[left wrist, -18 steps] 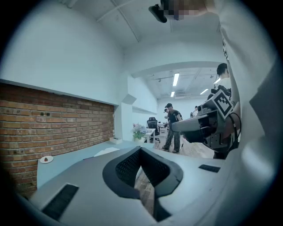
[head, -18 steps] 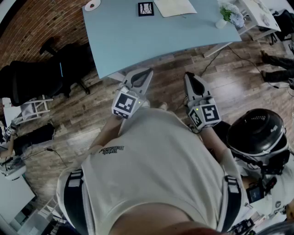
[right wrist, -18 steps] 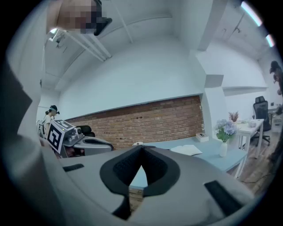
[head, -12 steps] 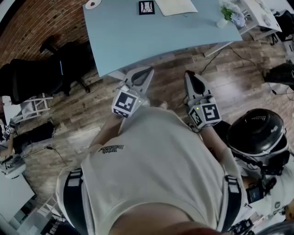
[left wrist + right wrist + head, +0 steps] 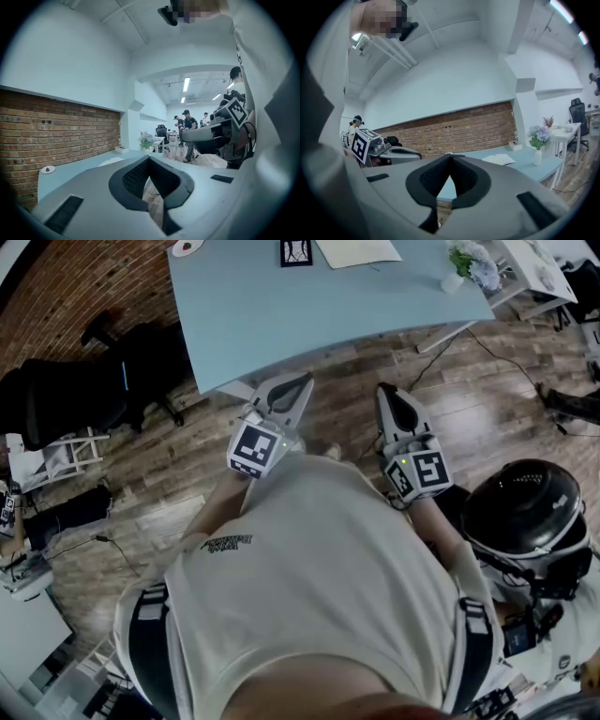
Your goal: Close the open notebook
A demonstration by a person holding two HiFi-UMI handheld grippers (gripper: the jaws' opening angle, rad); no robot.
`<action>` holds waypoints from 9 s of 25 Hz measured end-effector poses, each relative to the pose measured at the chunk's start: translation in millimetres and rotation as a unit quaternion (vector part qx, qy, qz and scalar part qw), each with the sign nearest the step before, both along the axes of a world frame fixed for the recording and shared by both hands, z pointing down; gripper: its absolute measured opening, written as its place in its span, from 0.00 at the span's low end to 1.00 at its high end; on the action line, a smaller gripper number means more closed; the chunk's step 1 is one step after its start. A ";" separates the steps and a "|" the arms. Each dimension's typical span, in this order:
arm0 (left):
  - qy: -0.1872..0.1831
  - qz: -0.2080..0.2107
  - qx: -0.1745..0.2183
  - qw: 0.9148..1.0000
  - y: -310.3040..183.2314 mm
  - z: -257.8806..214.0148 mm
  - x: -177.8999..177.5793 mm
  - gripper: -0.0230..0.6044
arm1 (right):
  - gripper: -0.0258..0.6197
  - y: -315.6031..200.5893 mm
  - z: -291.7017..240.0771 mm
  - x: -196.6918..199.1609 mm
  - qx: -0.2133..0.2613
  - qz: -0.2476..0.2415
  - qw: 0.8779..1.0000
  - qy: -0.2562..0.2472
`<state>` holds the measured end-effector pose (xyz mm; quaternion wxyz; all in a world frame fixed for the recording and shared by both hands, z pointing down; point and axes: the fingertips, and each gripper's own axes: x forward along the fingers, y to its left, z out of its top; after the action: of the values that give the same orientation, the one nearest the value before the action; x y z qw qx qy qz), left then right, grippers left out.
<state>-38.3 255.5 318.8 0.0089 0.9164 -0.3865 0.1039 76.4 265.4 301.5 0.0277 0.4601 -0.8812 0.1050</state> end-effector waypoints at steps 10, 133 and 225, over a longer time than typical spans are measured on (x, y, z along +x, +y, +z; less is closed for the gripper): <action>-0.004 -0.004 -0.006 1.000 4.5 9.0 25.8 0.05 | 0.04 2.0 8.2 27.1 -0.003 0.003 1.000 -0.012; -0.027 -0.086 -0.190 0.978 -440.3 216.4 -13.9 0.05 | 0.28 -466.1 240.3 -60.3 -0.118 -0.146 0.954 0.234; -0.096 -0.083 -0.197 0.972 -464.1 242.9 16.8 0.05 | 0.07 -486.4 240.7 -41.2 -0.102 -0.111 0.964 0.218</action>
<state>-21.5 -208.6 561.7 0.1604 0.8471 -0.4324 0.2640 35.3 -221.0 542.2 0.2774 0.3662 -0.8839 0.0878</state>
